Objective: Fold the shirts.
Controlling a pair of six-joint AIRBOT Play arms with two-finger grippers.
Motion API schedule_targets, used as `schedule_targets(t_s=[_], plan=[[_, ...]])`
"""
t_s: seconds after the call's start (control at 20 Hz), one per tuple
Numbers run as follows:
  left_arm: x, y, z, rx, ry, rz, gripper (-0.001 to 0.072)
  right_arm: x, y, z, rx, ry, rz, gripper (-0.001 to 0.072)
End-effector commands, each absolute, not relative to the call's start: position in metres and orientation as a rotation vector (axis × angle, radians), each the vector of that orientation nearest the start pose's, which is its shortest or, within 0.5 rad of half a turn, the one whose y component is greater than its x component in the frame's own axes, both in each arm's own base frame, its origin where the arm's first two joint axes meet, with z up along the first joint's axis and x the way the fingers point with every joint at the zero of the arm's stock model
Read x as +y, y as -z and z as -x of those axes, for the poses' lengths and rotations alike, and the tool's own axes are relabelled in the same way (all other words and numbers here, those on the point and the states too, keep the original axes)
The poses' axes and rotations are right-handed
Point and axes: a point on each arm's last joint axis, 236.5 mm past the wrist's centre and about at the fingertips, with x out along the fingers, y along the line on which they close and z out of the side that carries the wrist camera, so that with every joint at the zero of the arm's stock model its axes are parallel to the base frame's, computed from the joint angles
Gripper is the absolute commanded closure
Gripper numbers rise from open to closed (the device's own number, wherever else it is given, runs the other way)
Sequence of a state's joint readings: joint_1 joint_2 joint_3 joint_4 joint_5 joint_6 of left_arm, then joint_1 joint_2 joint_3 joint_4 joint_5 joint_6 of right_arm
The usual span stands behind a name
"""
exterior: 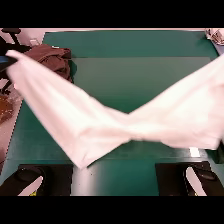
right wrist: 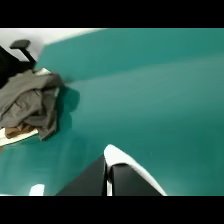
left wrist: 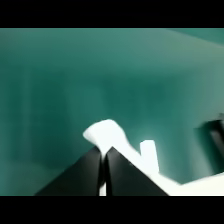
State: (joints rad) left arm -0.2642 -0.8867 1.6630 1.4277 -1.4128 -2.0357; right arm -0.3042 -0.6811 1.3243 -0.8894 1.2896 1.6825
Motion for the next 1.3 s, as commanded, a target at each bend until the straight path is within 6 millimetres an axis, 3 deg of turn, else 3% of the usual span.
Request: schedule_targets(t_s=[0.0, 0.1, 0.2, 0.3, 0.35, 0.45, 0.55, 0.6, 0.65, 0.7, 0.8, 0.95, 1.05, 1.15, 1.25], plan=[[-0.134, -0.203, -0.390, 0.989, 0.173, 0.272, 0.0683, 0.058, -0.175, -0.356, 0.885, -0.144, -0.871, 0.0690], [-0.150, -0.110, -0.431, 1.164, 0.152, 0.251, 0.0683, 0.077, -0.095, -0.391, 1.000, -0.102, -0.915, 0.0690], [-0.154, -0.032, -0.455, 1.281, 0.105, 0.239, 0.0683, 0.096, -0.035, -0.423, 1.064, -0.066, -0.918, 0.0689], [-0.159, 0.016, -0.473, 1.317, 0.065, 0.269, 0.0683, 0.117, 0.002, -0.453, 1.113, -0.093, -0.856, 0.0688], [-0.160, 0.026, -0.481, 1.301, 0.056, 0.285, 0.0683, 0.126, 0.010, -0.466, 1.125, -0.127, -0.812, 0.0688], [-0.161, 0.022, -0.504, 1.211, 0.042, 0.333, 0.0682, 0.137, 0.005, -0.498, 1.086, -0.206, -0.716, 0.0686], [-0.156, 0.004, -0.524, 1.118, 0.019, 0.341, 0.0680, 0.132, -0.023, -0.534, 0.980, -0.266, -0.629, 0.0681], [-0.150, -0.008, -0.533, 1.080, 0.003, 0.324, 0.0460, 0.123, -0.041, -0.549, 0.919, -0.274, -0.607, 0.0665], [-0.145, -0.020, -0.540, 1.046, -0.005, 0.298, 0.0092, 0.111, -0.060, -0.563, 0.853, -0.265, -0.600, 0.0527], [-0.137, -0.032, -0.546, 1.015, -0.019, 0.260, 0.0000, 0.097, -0.080, -0.575, 0.787, -0.256, -0.588, 0.0334], [-0.122, -0.061, -0.556, 0.956, -0.053, 0.195, 0.0000, 0.068, -0.113, -0.593, 0.684, -0.220, -0.552, 0.0238], [-0.119, -0.095, -0.541, 0.981, -0.042, 0.158, 0.0000, 0.031, -0.141, -0.593, 0.665, -0.192, -0.504, 0.0229], [-0.120, -0.110, -0.518, 1.021, 0.009, 0.059, 0.0000, 0.003, -0.139, -0.579, 0.732, -0.164, -0.455, 0.0229], [-0.119, -0.122, -0.490, 1.080, 0.056, -0.014, 0.0000, -0.021, -0.125, -0.556, 0.847, -0.137, -0.430, 0.0229], [-0.141, -0.129, -0.460, 1.144, 0.172, -0.039, 0.0001, -0.027, -0.105, -0.524, 0.996, -0.152, -0.452, 0.0229]])
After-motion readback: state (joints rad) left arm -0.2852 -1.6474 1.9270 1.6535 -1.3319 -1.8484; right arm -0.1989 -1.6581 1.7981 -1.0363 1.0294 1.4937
